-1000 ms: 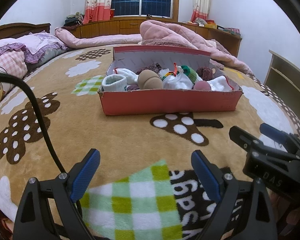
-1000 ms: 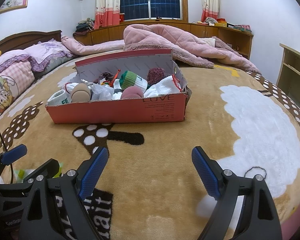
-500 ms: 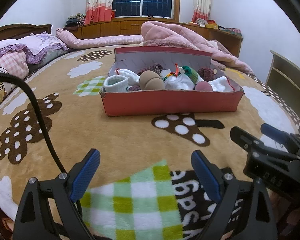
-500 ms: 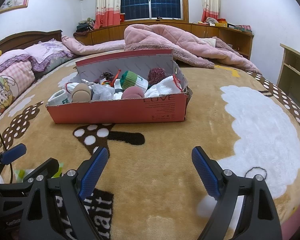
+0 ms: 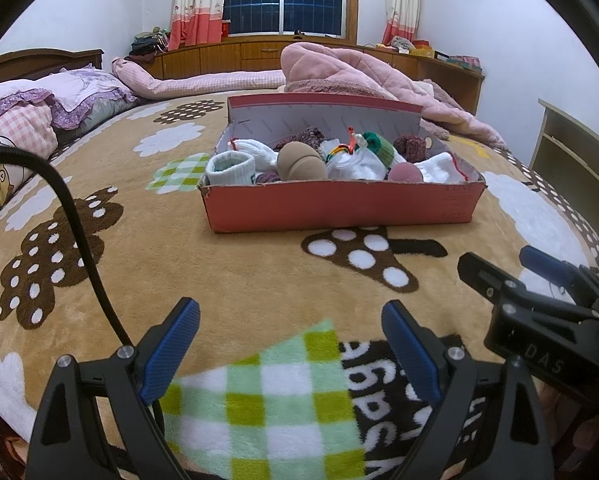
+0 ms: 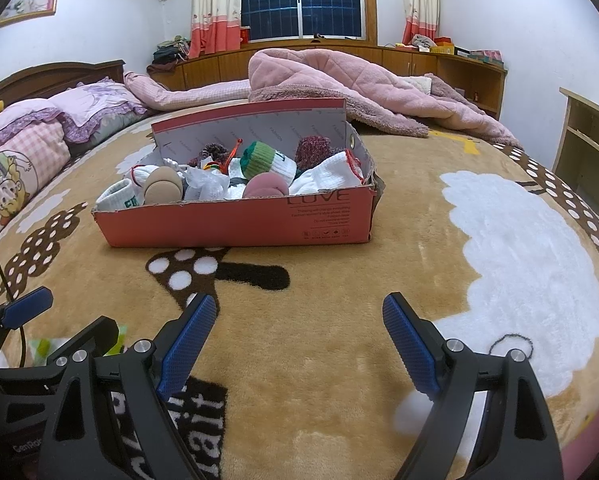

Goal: Organize soft objects

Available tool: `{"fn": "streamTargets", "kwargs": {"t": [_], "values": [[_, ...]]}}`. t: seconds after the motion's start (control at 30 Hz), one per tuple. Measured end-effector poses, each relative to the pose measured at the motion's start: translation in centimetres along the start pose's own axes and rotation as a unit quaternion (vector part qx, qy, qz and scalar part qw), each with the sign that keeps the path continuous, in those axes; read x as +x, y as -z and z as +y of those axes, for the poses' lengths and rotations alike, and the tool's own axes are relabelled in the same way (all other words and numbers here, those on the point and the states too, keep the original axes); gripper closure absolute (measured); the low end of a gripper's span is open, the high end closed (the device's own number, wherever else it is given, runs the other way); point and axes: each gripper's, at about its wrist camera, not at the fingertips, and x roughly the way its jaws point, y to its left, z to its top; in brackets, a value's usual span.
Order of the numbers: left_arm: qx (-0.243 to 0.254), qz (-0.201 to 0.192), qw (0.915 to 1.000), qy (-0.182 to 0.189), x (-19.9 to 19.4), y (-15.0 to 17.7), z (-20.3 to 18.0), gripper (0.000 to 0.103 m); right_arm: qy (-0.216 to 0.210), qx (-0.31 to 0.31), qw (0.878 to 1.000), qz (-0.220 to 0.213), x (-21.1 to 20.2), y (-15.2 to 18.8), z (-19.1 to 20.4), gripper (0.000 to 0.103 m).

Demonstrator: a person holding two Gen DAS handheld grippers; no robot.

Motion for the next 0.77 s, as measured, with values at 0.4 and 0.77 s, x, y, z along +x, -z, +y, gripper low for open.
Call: {"fn": "streamTargets", "kwargs": {"t": [0.4, 0.77], "values": [[0.001, 0.000, 1.0000, 0.000, -0.10, 0.02, -0.05, 0.008, 0.000, 0.000, 1.000, 0.000, 0.02, 0.00, 0.03, 0.015], [0.007, -0.008, 0.9999, -0.001, -0.54, -0.10, -0.21, 0.008, 0.000, 0.000, 1.000, -0.001, -0.03, -0.16, 0.10, 0.015]]}}
